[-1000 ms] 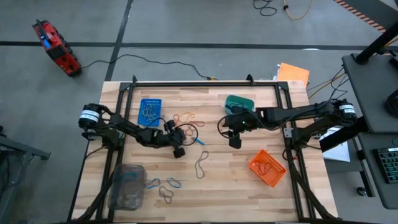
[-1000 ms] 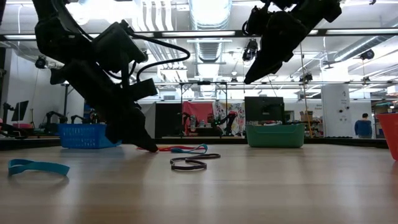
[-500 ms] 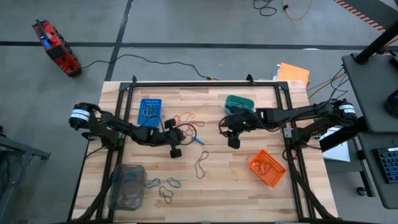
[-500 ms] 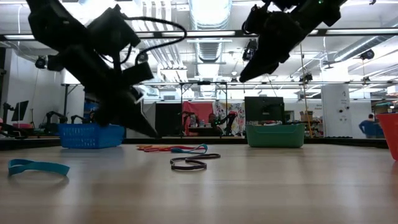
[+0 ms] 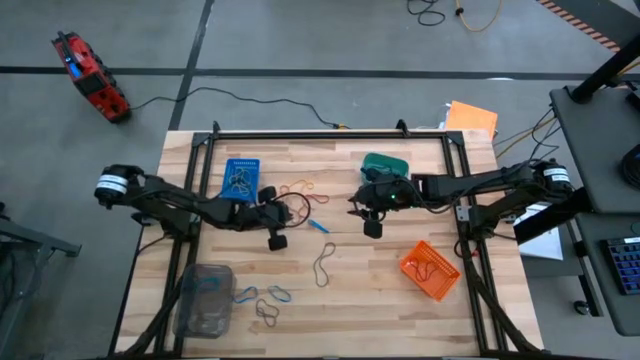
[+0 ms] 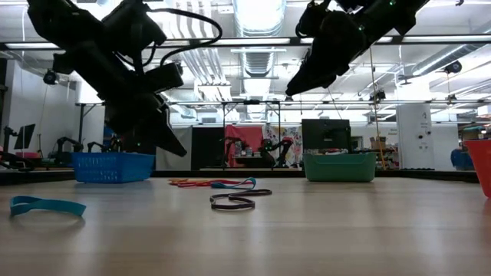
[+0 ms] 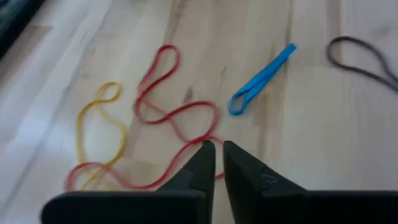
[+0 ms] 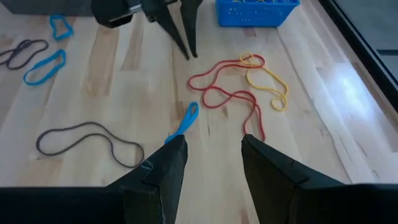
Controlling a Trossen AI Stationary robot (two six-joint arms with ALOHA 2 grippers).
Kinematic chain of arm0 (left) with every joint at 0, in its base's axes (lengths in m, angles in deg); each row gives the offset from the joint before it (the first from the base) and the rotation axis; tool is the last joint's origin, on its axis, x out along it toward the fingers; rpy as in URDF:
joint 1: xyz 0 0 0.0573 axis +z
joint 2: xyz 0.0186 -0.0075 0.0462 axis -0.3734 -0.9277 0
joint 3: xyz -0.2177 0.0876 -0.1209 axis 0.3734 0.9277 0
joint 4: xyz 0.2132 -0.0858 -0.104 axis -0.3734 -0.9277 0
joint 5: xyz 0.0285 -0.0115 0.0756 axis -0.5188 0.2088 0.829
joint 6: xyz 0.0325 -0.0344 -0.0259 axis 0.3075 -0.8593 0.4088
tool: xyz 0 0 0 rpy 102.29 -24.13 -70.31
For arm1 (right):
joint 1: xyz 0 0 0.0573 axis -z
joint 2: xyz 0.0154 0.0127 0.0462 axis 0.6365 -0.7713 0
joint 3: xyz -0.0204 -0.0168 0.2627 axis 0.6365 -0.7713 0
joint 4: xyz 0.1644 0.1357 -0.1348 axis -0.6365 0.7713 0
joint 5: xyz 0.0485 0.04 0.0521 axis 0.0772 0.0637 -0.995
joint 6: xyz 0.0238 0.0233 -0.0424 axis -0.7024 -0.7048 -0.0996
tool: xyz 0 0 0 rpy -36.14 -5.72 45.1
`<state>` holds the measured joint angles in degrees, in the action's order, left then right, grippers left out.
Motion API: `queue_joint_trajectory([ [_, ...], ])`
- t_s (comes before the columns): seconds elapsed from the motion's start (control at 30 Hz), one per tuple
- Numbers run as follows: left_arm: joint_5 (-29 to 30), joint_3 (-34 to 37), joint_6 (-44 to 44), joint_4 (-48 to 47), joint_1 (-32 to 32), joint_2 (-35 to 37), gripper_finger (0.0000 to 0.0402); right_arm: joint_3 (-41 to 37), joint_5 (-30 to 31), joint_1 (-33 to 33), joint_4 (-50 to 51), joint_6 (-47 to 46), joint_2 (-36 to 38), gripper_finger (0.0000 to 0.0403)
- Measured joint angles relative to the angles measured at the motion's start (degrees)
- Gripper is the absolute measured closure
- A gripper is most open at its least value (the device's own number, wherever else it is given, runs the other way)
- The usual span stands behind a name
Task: Sort rubber bands into baskets
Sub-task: Put the red rubberband into the orange bin
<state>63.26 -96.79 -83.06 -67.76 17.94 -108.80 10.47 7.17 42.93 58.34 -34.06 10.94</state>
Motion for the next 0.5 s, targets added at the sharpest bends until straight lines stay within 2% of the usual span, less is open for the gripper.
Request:
queue_joint_trajectory([
  [0.37,-0.26,0.14,-0.92,8.2,0.02,-11.91,0.0259,-0.08,-0.09,-0.02,0.16,0.0,0.0,0.0252],
  [0.5,0.23,0.04,-1.32,11.37,0.07,-14.38,0.0234,-0.2,-0.09,-0.02,0.22,0.0,0.0,0.0252],
])
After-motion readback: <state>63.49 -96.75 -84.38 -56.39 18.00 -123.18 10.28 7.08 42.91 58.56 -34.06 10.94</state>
